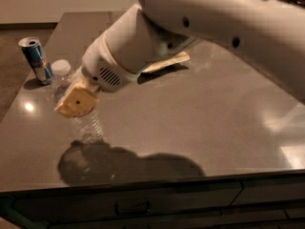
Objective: Knock water bottle over
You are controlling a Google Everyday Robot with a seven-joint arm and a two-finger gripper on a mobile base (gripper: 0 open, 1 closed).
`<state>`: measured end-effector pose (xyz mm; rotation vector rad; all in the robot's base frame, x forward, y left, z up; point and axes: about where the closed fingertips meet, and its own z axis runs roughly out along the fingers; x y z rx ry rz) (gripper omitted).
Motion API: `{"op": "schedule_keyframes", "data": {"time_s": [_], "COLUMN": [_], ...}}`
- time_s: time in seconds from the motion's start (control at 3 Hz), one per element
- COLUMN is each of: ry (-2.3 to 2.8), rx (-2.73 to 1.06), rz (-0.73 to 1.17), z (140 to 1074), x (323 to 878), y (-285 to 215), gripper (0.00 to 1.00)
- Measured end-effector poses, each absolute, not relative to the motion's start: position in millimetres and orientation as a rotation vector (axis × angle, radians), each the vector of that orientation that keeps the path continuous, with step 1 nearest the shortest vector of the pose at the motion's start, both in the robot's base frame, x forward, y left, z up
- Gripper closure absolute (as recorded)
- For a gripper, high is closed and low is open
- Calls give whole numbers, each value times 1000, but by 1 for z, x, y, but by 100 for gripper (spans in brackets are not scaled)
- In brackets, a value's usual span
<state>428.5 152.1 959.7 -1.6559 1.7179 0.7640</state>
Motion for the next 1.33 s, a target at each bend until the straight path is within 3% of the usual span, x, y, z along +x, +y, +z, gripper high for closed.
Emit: {"op": "schedule_keyframes", "data": {"time_s": [0.33,1.33], "ry": [1842,2161], "rx": [-1701,-1911], "rz": [599,72], "z": [972,941], "x": [461,516], "y": [112,-14], "gripper": [100,100]}}
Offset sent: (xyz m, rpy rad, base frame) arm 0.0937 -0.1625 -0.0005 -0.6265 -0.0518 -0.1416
